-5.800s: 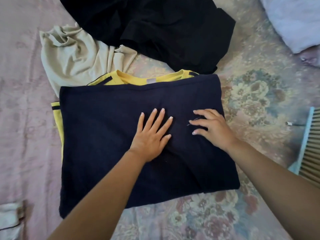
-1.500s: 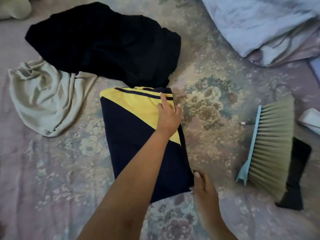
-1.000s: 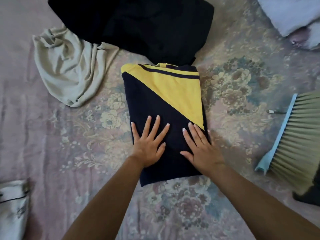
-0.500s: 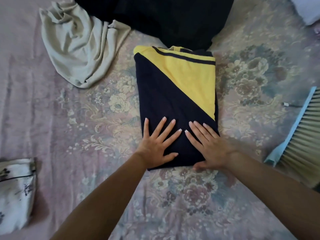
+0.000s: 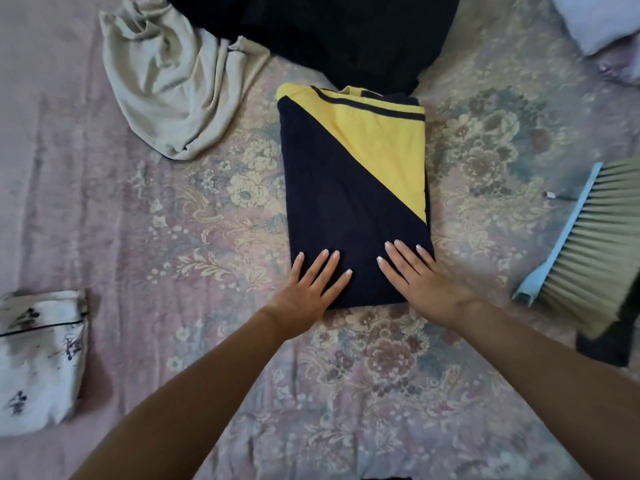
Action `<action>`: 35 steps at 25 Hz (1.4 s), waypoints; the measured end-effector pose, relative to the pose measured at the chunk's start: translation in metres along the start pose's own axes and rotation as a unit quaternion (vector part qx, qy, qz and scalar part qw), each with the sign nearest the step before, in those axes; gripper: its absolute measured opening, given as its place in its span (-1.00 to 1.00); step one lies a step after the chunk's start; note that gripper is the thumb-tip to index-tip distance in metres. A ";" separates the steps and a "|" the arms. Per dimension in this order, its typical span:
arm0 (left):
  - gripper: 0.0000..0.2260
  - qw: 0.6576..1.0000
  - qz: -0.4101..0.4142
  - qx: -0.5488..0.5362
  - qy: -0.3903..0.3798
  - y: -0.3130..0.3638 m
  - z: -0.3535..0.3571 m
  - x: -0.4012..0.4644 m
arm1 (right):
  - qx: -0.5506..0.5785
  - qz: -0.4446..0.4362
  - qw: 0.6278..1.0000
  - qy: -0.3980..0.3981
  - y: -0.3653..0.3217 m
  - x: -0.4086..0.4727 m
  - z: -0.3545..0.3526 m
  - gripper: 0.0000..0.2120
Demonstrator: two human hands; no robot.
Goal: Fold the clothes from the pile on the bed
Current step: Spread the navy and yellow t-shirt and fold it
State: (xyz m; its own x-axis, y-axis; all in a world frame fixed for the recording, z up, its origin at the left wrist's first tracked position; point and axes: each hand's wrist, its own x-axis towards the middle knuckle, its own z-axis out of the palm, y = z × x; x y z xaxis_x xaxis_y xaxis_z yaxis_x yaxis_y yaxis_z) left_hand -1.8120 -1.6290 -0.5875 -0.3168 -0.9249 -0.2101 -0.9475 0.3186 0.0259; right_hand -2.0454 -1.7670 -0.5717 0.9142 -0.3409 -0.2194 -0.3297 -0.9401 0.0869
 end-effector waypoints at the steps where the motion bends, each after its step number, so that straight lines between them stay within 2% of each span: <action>1: -0.42 1.000 -0.004 0.016 0.022 0.003 0.003 -0.003 | -0.006 0.000 1.000 0.010 -0.004 -0.001 0.000 -0.03; 2: -0.48 0.999 -0.009 0.024 0.039 0.008 0.006 -0.009 | -0.006 0.000 1.000 0.018 -0.009 -0.004 -0.001 -0.09; 4: -0.50 0.999 -0.017 0.030 0.036 0.017 0.005 -0.025 | -0.011 -0.003 0.999 0.039 -0.025 -0.015 -0.003 -0.20; 7: -0.29 0.999 -0.005 0.037 0.009 0.036 0.006 -0.061 | 0.016 -0.006 0.999 0.042 -0.062 -0.043 -0.005 -0.37; 9: -0.18 0.999 -0.001 0.039 -0.009 0.053 0.009 -0.092 | 0.026 -0.006 0.999 0.042 -0.094 -0.063 -0.007 -0.40; 11: -0.15 0.999 0.030 0.026 -0.026 0.066 0.013 -0.121 | 0.028 -0.003 0.999 0.016 -0.125 -0.080 -0.008 -0.30; 13: -0.12 0.998 0.058 0.016 -0.023 0.061 0.012 -0.137 | 0.042 -0.009 0.998 -0.043 -0.137 -0.090 -0.013 -0.13; 16: -0.10 0.994 0.106 0.008 0.015 0.025 0.007 -0.132 | 0.040 -0.098 0.991 -0.083 -0.111 -0.089 -0.018 0.12; 19: -0.20 0.980 0.196 0.036 -0.006 -0.011 0.001 -0.116 | 0.004 -0.164 0.983 -0.080 -0.069 -0.078 -0.018 0.16; 21: -0.23 0.970 0.241 0.038 -0.004 -0.026 0.003 -0.102 | -0.001 -0.185 0.980 -0.073 -0.056 -0.070 -0.013 0.07; 25: -0.36 0.968 0.253 0.009 0.002 -0.027 0.009 -0.091 | 0.031 -0.208 0.978 0.000 -0.054 -0.061 -0.006 -0.22; 27: -0.47 0.972 0.205 -0.110 0.022 -0.021 0.003 -0.091 | 0.117 -0.201 0.972 0.019 -0.046 -0.063 -0.003 -0.40; 28: -0.49 0.967 0.125 -0.223 0.009 -0.019 -0.007 -0.091 | 0.212 -0.156 0.964 0.020 -0.043 -0.065 -0.007 -0.51; 29: -0.47 0.942 0.007 -0.336 -0.013 -0.018 -0.023 -0.089 | 0.336 -0.068 0.939 0.015 -0.041 -0.064 -0.019 -0.61; 30: -0.47 0.897 -0.119 -0.425 -0.010 -0.021 -0.040 -0.084 | 0.459 0.055 0.886 0.017 -0.039 -0.060 -0.034 -0.69; 31: -0.54 0.844 -0.217 -0.489 0.032 -0.023 -0.057 -0.073 | 0.559 0.166 0.812 0.030 -0.037 -0.049 -0.051 -0.79; 32: -0.66 0.783 -0.281 -0.549 0.083 -0.027 -0.071 -0.058 | 0.615 0.264 0.740 0.071 -0.033 -0.033 -0.069 -0.88; 33: -0.78 0.724 -0.321 -0.595 0.140 -0.033 -0.081 -0.040 | 0.625 0.330 0.697 0.122 -0.024 -0.014 -0.079 -0.90; 34: -0.81 0.683 -0.347 -0.614 0.191 -0.041 -0.089 -0.021 | 0.635 0.369 0.662 0.149 -0.012 0.005 -0.090 -0.84; 35: -0.78 0.661 -0.369 -0.610 0.234 -0.052 -0.094 0.000 | 0.647 0.396 0.631 0.164 0.001 0.024 -0.099 -0.65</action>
State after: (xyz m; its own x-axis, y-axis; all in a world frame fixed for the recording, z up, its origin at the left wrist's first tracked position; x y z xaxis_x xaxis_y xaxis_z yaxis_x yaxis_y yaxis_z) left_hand -1.7666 -1.6647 -0.4972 0.5433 -0.7889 -0.2870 -0.0908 -0.3951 0.9141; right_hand -2.0002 -1.7753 -0.4809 0.2711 -0.8873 -0.3730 -0.4363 0.2321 -0.8693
